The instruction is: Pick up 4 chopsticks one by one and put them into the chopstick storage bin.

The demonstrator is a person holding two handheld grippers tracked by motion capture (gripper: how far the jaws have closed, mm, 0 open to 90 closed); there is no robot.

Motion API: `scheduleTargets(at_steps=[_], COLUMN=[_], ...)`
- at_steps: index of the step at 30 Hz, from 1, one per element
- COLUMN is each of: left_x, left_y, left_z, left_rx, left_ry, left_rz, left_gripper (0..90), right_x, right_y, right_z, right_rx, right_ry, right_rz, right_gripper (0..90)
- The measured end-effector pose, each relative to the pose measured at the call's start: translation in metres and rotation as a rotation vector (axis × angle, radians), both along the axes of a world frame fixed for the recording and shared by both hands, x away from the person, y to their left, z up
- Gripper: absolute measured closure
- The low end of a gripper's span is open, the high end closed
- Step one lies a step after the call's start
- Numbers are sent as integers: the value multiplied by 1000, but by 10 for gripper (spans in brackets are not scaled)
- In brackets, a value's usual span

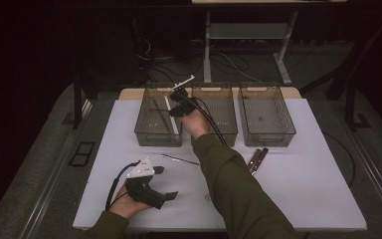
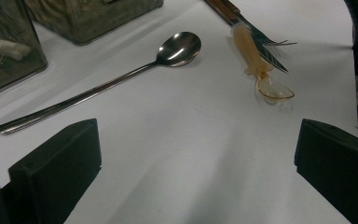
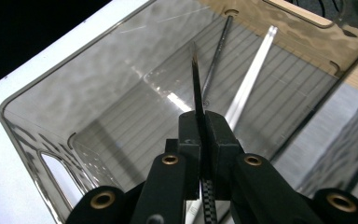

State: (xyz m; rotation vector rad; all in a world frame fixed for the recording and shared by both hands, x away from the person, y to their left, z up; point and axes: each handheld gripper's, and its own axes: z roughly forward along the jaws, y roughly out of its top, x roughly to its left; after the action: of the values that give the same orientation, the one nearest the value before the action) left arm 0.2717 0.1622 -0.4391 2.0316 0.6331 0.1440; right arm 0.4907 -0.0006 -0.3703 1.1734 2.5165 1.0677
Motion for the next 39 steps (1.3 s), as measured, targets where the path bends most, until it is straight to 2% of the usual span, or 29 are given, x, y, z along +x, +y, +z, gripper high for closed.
scheduleTargets(at_steps=[2, 4, 6, 8, 12, 15, 18, 24, 32, 34, 39], left_x=[0, 0, 0, 0, 0, 0, 0, 0, 0, 0, 0], left_y=[0, 0, 0, 0, 0, 0, 0, 0, 0, 0, 3], left_z=[0, 0, 0, 0, 0, 0, 0, 0, 0, 0, -1], left_rx=[0, -1, -1, -1, 3, 1, 3, 11, 17, 17, 16], left_ry=[0, -1, 0, 0, -1, -1, -3, -4, -5, -6, 0], left_rz=[-1, -1, -1, -1, -3, -3, -4, -5, -5, -3, 8], left_gripper=[0, 0, 0, 0, 0, 0, 0, 0, 0, 0, 0], right_x=[0, -1, -1, -2, -4, -8, -13, -29, -49, -55, -70], right_y=[2, 4, 4, 3, -4, -9, -14, -27, -61, -72, -94], right_z=[0, 0, 2, 4, 9, 11, 13, 14, 11, 10, 9], right_rx=[1, 37, 45, 48, 72, 91, 93, 89, 132, 155, 174], right_ry=[-14, -35, -35, -44, -26, -39, -31, -55, -64, -75, -91], right_rz=[3, 15, 31, 36, 59, 73, 105, 159, 154, 153, 163], right_gripper=[841, 664, 607, 567, 510, 464, 430, 377, 341, 341, 329])
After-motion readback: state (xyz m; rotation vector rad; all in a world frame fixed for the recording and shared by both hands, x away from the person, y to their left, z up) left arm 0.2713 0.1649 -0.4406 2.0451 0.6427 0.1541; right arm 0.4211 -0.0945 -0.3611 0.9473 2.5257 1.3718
